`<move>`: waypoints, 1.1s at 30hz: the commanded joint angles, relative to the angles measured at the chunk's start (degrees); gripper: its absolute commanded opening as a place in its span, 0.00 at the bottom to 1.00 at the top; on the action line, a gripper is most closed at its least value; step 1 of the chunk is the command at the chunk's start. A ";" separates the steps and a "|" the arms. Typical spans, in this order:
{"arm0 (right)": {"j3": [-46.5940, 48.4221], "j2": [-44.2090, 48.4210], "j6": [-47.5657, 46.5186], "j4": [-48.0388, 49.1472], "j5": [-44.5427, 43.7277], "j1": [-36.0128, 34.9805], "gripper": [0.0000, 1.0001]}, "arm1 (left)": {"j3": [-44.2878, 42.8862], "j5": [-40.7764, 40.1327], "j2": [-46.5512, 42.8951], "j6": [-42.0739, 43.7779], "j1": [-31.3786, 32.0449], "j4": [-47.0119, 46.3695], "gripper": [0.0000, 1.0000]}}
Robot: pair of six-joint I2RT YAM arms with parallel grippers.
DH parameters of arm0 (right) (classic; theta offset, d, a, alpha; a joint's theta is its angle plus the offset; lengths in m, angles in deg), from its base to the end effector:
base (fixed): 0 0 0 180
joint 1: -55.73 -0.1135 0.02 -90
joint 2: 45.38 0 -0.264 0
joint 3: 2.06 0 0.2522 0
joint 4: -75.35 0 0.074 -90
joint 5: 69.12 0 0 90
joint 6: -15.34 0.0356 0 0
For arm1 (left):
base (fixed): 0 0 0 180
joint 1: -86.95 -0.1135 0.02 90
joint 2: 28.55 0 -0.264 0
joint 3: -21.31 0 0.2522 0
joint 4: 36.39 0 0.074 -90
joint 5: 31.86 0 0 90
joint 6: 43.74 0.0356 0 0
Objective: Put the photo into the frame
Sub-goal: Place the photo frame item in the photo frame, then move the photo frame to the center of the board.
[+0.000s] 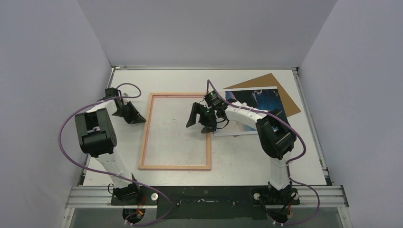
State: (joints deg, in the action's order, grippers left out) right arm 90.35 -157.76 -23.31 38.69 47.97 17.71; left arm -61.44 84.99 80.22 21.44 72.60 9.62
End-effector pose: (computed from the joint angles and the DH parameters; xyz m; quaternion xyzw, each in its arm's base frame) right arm 0.3175 0.2688 0.1832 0.0413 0.9328 0.3558 0.0407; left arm 0.3568 0.0747 0.1522 -0.2879 0.9173 -0.2422 0.1304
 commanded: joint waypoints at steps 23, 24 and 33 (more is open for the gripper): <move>6.26 5.39 -4.26 -12.75 -11.48 -1.14 0.75 | -0.71 -0.49 -0.03 1.08 0.44 2.46 0.00; 6.36 5.61 -4.54 -13.30 -12.07 -1.17 0.74 | -0.77 -0.62 -0.05 1.09 0.50 2.42 0.00; 7.04 8.06 -9.92 -19.81 -21.80 -2.14 0.75 | -1.35 -3.43 -1.09 1.87 0.47 3.70 0.15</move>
State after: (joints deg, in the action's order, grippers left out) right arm 96.10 -154.33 -30.10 21.25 31.77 16.24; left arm -61.62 84.05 80.28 21.62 72.67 10.61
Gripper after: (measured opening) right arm 0.742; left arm 0.115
